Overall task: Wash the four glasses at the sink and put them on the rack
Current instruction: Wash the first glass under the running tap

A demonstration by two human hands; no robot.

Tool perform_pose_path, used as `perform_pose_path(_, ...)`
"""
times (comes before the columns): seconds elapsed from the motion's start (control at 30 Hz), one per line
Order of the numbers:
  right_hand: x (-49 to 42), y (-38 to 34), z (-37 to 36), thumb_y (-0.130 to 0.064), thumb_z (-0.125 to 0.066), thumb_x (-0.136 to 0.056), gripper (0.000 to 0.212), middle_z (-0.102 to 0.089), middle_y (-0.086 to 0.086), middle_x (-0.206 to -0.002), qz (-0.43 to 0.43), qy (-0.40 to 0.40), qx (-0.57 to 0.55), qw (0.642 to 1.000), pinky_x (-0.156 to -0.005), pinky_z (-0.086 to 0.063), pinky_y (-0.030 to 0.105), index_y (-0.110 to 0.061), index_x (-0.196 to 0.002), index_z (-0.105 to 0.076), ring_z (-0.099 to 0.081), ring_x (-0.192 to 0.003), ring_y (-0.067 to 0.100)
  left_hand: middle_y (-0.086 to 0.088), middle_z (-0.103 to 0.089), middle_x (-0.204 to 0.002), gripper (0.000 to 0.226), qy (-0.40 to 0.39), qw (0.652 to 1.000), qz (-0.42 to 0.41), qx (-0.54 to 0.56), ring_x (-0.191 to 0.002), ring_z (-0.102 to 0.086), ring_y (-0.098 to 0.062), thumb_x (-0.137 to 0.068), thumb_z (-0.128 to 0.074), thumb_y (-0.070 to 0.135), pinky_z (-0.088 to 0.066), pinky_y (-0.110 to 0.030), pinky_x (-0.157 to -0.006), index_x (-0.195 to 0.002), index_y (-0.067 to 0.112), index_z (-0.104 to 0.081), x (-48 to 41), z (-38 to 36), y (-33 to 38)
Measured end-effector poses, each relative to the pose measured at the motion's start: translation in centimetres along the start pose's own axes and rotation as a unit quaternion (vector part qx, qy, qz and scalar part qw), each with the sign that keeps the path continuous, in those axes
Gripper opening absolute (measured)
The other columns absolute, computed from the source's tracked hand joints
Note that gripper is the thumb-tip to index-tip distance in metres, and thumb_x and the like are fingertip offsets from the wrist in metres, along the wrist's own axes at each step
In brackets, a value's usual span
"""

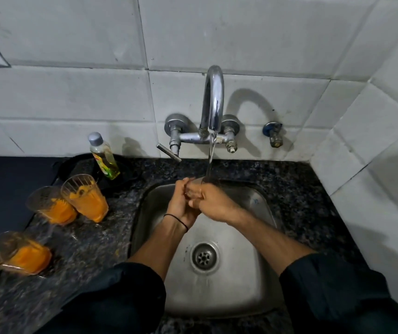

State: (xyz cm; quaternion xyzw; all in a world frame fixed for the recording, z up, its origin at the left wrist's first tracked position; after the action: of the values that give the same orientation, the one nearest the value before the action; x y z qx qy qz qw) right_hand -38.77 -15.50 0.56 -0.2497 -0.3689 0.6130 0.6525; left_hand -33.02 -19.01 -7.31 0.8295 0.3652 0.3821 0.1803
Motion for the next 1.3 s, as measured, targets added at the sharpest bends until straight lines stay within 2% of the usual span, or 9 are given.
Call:
perform_pose_path(0.1,0.3,-0.2,0.9,-0.005,-0.053,-0.091,0.046,-0.057,0.000,-0.140,0.084,-0.025,0.334,0.938,-0.124,-0.012,0.049,-0.025,-0.132,-0.058,-0.041,-0.139,0.023,-0.011,-0.070,-0.086,0.045,0.023,0.994,0.066,-0.079,-0.073,-0.064,-0.021,-0.098,-0.043,0.049,-0.054,-0.029,-0.060,-0.097,0.012,-0.067,0.4,-0.1,0.6)
perform_pose_path(0.2,0.2,0.4,1.0,0.002,-0.053,-0.090,0.063,-0.053,0.002,-0.145,0.090,-0.060,0.408,0.907,-0.125,0.000,0.052,-0.022,-0.147,-0.043,-0.036,-0.145,0.027,-0.013,-0.072,-0.078,0.043,0.047,0.991,0.093,-0.078,-0.076,-0.064,-0.022,-0.096,-0.052,0.047,-0.054,-0.032,-0.066,-0.097,0.008,-0.070,0.4,0.0,0.3)
perform_pose_path(0.4,-0.2,1.0,1.6,-0.002,-0.068,-0.088,0.022,-0.074,0.001,-0.096,-0.017,0.035,-0.138,0.990,-0.079,-0.056,0.022,-0.013,-0.106,-0.074,-0.068,-0.086,0.009,-0.015,-0.073,-0.089,0.039,-0.011,0.999,0.038,0.024,-0.077,-0.072,-0.022,-0.102,-0.041,0.036,-0.060,-0.032,-0.060,-0.104,0.006,-0.066,0.7,-0.2,-0.2)
perform_pose_path(0.53,0.7,0.5,1.6,-0.007,-0.062,-0.083,0.026,-0.073,-0.003,-0.099,0.081,0.044,0.146,0.985,-0.096,-0.048,0.038,-0.023,-0.099,-0.074,-0.066,-0.100,0.017,-0.011,-0.071,-0.099,0.048,0.029,0.994,0.099,-0.028,-0.079,-0.066,-0.021,-0.094,-0.053,0.053,-0.056,-0.030,-0.061,-0.112,0.012,-0.068,0.6,0.4,-0.8)
perform_pose_path(0.63,1.0,0.7,0.7,-0.010,-0.061,-0.089,0.031,-0.065,-0.006,-0.125,0.105,0.028,0.291,0.950,-0.118,-0.016,0.046,-0.029,-0.112,-0.067,-0.048,-0.129,0.018,-0.017,-0.068,-0.122,0.052,0.018,0.995,0.093,-0.017,-0.107,-0.066,-0.028,-0.089,-0.065,0.043,-0.051,-0.034,-0.093,-0.126,0.007,-0.065,0.2,0.8,-0.9)
perform_pose_path(0.77,0.9,1.5,0.5,-0.017,-0.064,-0.095,0.019,-0.075,0.005,-0.107,-0.031,-0.009,-0.133,0.991,-0.107,-0.046,0.036,-0.011,-0.110,-0.075,-0.066,-0.107,0.018,-0.020,-0.069,-0.108,0.035,-0.016,0.999,0.037,0.022,-0.097,-0.068,-0.026,-0.096,-0.054,0.029,-0.058,-0.037,-0.084,-0.113,0.001,-0.066,1.0,0.4,-1.5)
perform_pose_path(1.1,1.2,7.2,-3.5,-0.036,-0.073,-0.085,0.048,-0.071,0.021,-0.110,-0.299,0.291,-0.717,0.558,-0.057,-0.060,0.037,-0.005,-0.119,-0.065,-0.070,-0.096,0.037,-0.009,-0.071,-0.086,0.035,-0.023,0.906,-0.264,-0.329,-0.081,-0.068,-0.018,-0.069,-0.070,-0.013,-0.059,-0.033,-0.076,-0.099,0.005,-0.067,5.2,-4.9,3.7)
perform_pose_path(1.2,0.1,6.8,-2.8,-0.026,-0.063,-0.086,0.038,-0.072,0.022,-0.102,-0.287,0.253,-0.706,0.596,-0.055,-0.057,0.034,0.001,-0.113,-0.069,-0.069,-0.082,0.035,-0.006,-0.073,-0.086,0.011,0.016,0.909,-0.264,-0.321,-0.084,-0.069,-0.015,-0.087,-0.064,0.001,-0.059,-0.030,-0.076,-0.090,0.010,-0.070,5.8,-4.7,3.9)
perform_pose_path(1.3,-0.5,6.5,-1.2,-0.021,-0.064,-0.089,0.019,-0.072,0.014,-0.076,-0.272,0.226,-0.610,0.709,-0.061,-0.055,0.034,-0.006,-0.083,-0.073,-0.066,-0.067,0.028,-0.005,-0.075,-0.093,0.022,0.086,0.928,-0.153,-0.328,-0.090,-0.070,-0.022,-0.095,-0.054,0.025,-0.060,-0.041,-0.082,-0.091,0.023,-0.075,5.2,-2.7,3.2)
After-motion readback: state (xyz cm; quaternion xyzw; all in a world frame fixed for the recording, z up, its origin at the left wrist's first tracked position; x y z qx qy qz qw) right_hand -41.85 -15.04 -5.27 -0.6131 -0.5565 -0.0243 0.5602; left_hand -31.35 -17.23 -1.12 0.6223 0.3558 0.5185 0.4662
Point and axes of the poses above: each hand's wrist, its own x-axis away from the middle knuckle, its own z-axis out of the back of the hand, y = z × x, the point moved 7 cm from there along -x, towards the middle knuckle
